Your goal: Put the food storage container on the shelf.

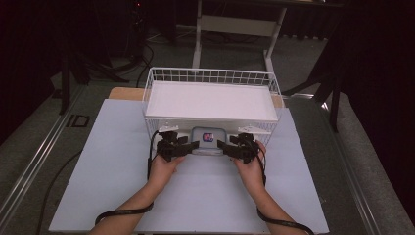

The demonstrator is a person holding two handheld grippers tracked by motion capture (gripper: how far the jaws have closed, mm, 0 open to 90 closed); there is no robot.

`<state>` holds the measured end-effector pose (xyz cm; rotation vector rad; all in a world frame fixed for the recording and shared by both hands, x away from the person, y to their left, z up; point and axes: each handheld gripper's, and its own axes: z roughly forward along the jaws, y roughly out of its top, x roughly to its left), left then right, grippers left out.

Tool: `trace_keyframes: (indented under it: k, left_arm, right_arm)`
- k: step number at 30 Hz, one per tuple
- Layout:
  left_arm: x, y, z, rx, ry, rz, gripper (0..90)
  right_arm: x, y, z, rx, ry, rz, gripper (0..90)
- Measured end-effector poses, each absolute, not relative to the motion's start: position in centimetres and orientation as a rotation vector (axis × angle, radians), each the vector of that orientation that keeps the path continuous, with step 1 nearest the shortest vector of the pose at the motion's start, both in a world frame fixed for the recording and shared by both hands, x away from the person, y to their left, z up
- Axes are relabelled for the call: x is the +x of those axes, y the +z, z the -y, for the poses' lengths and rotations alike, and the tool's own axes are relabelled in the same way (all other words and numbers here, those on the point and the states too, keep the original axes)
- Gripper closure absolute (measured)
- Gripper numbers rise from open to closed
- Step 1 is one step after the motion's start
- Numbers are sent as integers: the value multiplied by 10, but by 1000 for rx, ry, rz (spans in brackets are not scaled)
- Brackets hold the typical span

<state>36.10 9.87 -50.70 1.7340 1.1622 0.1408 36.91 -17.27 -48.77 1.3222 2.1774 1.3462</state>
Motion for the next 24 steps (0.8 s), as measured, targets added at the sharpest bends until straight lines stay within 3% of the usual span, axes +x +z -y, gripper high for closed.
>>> trace_keyframes:
  k: [5,6,8,11,13,14,17,24]
  left_arm:
    - [335,-496,-106,1747,145,-1096,346]
    - [324,-494,-110,1754,152,-1051,252]
    - [315,-492,-113,1756,173,-1021,242]
    - [300,-492,-118,1773,192,-972,115]
    - [292,-492,-121,1767,207,-980,7]
    - [286,-493,-125,1756,229,-996,7]
    - [277,-497,-131,1728,286,-1007,7]
    - [279,-504,-136,1722,288,-988,7]
  right_arm:
    - [347,-479,168,1237,1399,-2206,445]
    - [340,-478,164,1211,1416,-2225,546]
    - [339,-478,163,1205,1424,-2236,550]
    - [333,-484,157,1194,1442,-2280,689]
    - [330,-490,153,1174,1405,-2311,850]
    - [329,-493,151,1166,1393,-2322,898]
    - [329,-501,144,1165,1373,-2353,899]
    - [344,-514,134,1180,1304,-2349,900]
